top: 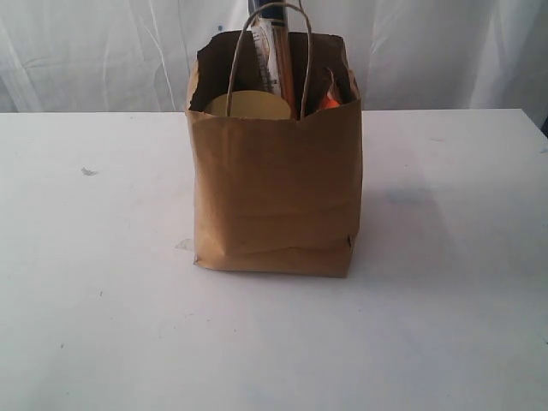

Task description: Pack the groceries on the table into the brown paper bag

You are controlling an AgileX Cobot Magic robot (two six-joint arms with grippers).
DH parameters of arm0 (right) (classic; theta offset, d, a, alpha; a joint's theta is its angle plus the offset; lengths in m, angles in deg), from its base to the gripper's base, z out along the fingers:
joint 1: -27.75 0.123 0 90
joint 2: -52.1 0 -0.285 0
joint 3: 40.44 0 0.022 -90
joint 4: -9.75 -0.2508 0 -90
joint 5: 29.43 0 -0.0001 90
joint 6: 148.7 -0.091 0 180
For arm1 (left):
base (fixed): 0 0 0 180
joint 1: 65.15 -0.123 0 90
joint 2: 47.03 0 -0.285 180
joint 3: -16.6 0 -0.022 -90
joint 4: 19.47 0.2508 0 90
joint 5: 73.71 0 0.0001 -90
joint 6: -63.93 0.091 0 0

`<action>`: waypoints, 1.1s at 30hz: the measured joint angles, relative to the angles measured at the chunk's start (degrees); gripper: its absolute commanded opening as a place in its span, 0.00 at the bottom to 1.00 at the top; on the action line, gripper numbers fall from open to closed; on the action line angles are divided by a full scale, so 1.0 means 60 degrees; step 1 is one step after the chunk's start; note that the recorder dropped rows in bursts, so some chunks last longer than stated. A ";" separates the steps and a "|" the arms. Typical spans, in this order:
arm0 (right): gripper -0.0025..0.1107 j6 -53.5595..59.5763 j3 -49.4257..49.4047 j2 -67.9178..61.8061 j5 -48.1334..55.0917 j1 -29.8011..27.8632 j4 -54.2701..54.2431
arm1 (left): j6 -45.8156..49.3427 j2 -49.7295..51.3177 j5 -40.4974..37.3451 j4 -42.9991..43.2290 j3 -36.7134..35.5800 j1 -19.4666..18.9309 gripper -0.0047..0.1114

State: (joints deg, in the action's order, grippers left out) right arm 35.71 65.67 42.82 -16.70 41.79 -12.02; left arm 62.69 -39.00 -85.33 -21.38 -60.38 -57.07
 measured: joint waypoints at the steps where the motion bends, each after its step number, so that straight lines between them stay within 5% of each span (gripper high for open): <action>1: 0.02 0.0000 -0.0151 0.0115 -0.0052 -0.0044 0.0000 | 0.0000 0.0000 0.0000 0.0000 0.0000 0.0000 0.04; 26: 0.02 -0.0483 -0.0514 0.0186 -0.0343 -0.0078 0.2189 | 0.0000 0.0000 0.0000 0.0000 0.0000 0.0000 0.04; 33: 0.02 -0.0497 -0.0514 0.0186 -0.0343 -0.1374 0.2189 | 0.0000 0.0000 0.0000 0.0000 0.0000 0.0000 0.04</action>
State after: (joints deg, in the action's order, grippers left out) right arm 32.73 62.59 43.93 -18.75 33.55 1.11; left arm 62.69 -39.00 -85.33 -21.38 -60.38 -57.07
